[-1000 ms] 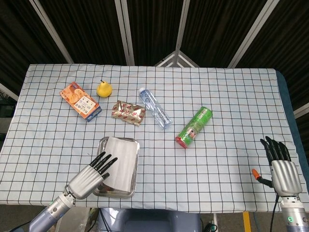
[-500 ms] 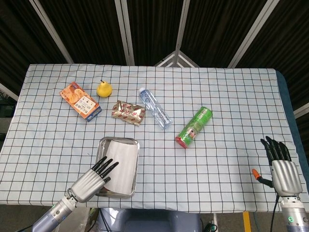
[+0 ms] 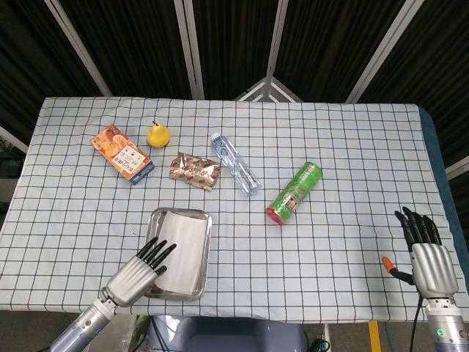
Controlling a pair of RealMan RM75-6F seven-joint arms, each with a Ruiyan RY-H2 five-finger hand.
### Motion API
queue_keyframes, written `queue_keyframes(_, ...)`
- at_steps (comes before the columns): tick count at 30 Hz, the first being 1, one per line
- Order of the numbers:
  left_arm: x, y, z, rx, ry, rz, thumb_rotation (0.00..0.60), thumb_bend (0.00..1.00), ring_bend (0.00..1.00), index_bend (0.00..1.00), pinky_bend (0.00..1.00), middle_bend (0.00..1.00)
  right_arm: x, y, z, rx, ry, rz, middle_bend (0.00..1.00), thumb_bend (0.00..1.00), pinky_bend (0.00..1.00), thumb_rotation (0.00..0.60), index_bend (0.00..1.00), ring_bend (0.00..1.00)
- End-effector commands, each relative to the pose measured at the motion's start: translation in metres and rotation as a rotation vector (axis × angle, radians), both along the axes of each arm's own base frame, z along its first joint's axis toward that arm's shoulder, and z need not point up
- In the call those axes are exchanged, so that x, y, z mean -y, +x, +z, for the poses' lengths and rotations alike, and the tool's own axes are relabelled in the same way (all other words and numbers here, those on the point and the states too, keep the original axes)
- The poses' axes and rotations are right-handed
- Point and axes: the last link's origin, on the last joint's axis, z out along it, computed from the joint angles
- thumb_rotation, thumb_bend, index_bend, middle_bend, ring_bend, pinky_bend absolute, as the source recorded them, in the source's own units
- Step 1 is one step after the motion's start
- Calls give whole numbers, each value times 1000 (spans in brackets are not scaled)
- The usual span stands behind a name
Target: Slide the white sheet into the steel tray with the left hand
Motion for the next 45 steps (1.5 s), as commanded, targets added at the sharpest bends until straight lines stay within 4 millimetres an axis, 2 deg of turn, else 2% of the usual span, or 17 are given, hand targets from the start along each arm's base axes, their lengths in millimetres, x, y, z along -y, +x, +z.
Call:
queue_keyframes(1,2,-2,1,-8,-11,11,600,195,0,161,0,0,0,0,1,2,-1,0,0,314,0,600,0,0)
queue_keyframes(3,5,-6,5,-26,-14,25,600,145,0,80,0,0,0,0,0,2,0,1,0,313,0,600,0,0)
queue_keyframes(8,9,-17,21,-55,-22,65,600,133,0,7,0,0,0,0,0,2,2,1,0,313,0,600,0,0)
queue_keyframes(14,8,-25,33,-99,-37,117,600,134,0,0,0,0,-1,0,-1,5,6,-5,0,313,0,600,0,0)
queue_keyframes(22,2,-33,39,-211,-73,145,600,160,0,0,0,0,0,0,-2,8,12,-8,0,313,0,600,0,0)
queue_keyframes(26,-9,-25,36,-273,-108,115,600,293,0,0,0,0,0,1,-2,9,14,-7,0,314,0,600,0,0)
queue_keyframes(32,-26,11,20,-316,-164,27,600,436,0,0,0,0,0,0,0,15,13,-9,0,314,0,600,0,0)
queue_keyframes(38,-26,24,7,-336,-197,24,600,485,0,0,0,0,0,0,0,17,15,-4,0,314,0,600,0,0)
queue_keyframes(45,-24,28,-1,-357,-224,60,600,509,0,0,0,0,0,1,0,20,16,-2,0,313,0,600,0,0)
